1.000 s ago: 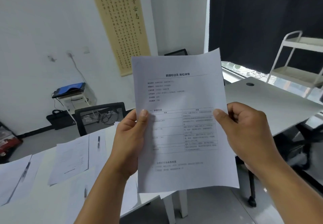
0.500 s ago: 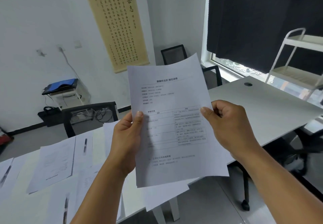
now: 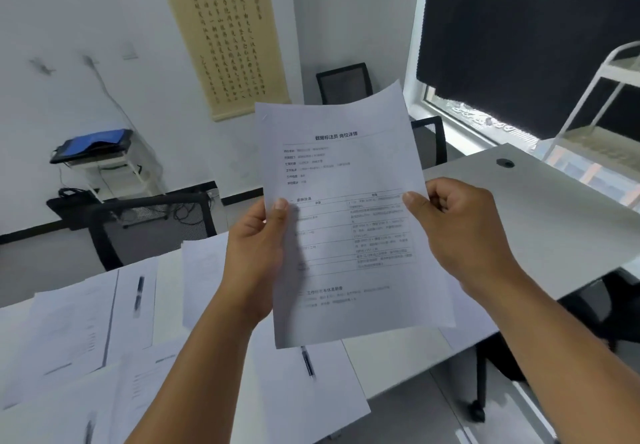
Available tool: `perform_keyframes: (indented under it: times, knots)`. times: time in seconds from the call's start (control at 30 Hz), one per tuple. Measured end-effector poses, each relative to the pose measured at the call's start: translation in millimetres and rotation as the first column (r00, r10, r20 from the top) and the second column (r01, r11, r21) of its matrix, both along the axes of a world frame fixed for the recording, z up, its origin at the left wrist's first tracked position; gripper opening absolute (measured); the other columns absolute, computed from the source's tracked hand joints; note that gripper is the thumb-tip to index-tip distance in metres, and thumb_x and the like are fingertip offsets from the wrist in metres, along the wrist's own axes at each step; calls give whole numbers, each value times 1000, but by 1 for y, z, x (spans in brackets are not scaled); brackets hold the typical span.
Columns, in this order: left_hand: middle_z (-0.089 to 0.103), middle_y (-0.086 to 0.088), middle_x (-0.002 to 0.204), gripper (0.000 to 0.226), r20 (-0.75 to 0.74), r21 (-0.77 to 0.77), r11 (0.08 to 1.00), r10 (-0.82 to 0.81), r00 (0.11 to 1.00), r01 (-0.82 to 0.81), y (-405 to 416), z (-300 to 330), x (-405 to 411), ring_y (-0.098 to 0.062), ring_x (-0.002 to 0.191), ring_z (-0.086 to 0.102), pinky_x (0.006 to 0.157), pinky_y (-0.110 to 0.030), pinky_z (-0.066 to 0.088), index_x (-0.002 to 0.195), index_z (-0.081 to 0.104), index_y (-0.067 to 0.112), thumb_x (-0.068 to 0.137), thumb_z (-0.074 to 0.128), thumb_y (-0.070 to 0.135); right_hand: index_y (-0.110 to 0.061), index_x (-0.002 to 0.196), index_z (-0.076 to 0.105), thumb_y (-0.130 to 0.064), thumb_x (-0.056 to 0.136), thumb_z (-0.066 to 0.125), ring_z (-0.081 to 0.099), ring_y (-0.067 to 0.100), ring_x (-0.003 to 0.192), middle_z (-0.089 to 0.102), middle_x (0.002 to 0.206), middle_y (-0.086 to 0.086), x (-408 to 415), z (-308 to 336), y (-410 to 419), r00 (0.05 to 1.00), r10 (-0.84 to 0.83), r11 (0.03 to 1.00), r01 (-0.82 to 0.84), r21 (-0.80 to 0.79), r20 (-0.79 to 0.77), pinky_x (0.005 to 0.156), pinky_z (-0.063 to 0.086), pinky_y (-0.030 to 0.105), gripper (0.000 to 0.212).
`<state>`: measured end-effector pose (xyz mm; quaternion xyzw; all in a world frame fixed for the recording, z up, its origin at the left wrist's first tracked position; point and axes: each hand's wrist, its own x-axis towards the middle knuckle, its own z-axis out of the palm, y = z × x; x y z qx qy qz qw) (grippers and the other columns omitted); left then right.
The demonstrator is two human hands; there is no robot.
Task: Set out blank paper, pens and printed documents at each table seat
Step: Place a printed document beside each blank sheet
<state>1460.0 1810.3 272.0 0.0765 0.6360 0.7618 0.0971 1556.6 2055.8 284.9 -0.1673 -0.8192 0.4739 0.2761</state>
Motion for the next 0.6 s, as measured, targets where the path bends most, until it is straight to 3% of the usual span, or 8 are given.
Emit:
perform_keyframes:
  times: [0.1, 0.13, 0.27, 0.37, 0.43, 0.53, 0.6]
  knots:
    - [84, -9, 117, 27, 62, -42, 998, 43, 997, -41, -2, -16, -5, -34, 111, 80, 95, -50, 67, 109, 80, 21, 112, 62, 41, -4, 75, 55, -33, 103, 73, 33, 10, 52, 44, 55, -6, -15, -17, 1, 999, 40, 999, -40, -17, 34, 53, 38, 32, 44]
    - [84, -8, 118, 28, 83, -55, 997, 55, 995, -51, -3, -21, -5, -35, 113, 80, 97, -51, 66, 111, 80, 22, 112, 61, 43, -5, 74, 56, -33, 104, 73, 36, 11, 52, 47, 56, -4, -21, -23, 2, 997, 52, 998, -51, -22, 49, 54, 40, 33, 44]
    - [84, -5, 118, 26, 156, -79, 992, 113, 981, -101, 0, -40, 3, -32, 111, 81, 94, -48, 67, 114, 81, 26, 113, 59, 41, -6, 71, 53, -32, 104, 73, 37, 16, 56, 51, 60, 5, -36, -49, 5, 990, 88, 996, -84, -43, 108, 57, 39, 37, 46]
    - [85, -3, 116, 26, 212, -113, 981, 179, 961, -158, 4, -56, 14, -28, 106, 82, 84, -39, 68, 111, 82, 29, 112, 60, 42, -16, 63, 41, -28, 103, 74, 30, 13, 55, 39, 53, -7, -45, -72, 8, 977, 151, 987, -140, -84, 149, 58, 34, 36, 53]
    - [85, -3, 115, 25, 243, -121, 968, 242, 940, -218, 7, -66, 24, -27, 105, 82, 79, -33, 67, 108, 82, 30, 112, 61, 42, -12, 65, 42, -29, 102, 75, 28, 13, 54, 35, 54, -5, -48, -87, 12, 967, 205, 977, -193, -89, 154, 57, 33, 35, 53]
    - [84, -5, 117, 25, 253, -112, 954, 299, 920, -279, 12, -80, 38, -28, 105, 82, 82, -36, 68, 110, 82, 29, 112, 62, 42, -12, 79, 63, -31, 100, 78, 49, 14, 55, 59, 64, -1, -52, -108, 22, 963, 233, 971, -221, -95, 135, 60, 46, 30, 32]
    - [84, -4, 117, 26, 257, -115, 943, 333, 907, -313, 17, -88, 47, -27, 104, 83, 79, -34, 67, 113, 82, 28, 111, 62, 43, -23, 102, 73, -33, 98, 81, 68, 7, 74, 72, 82, -11, -51, -117, 26, 964, 225, 970, -207, -131, 143, 72, 54, 22, 14]
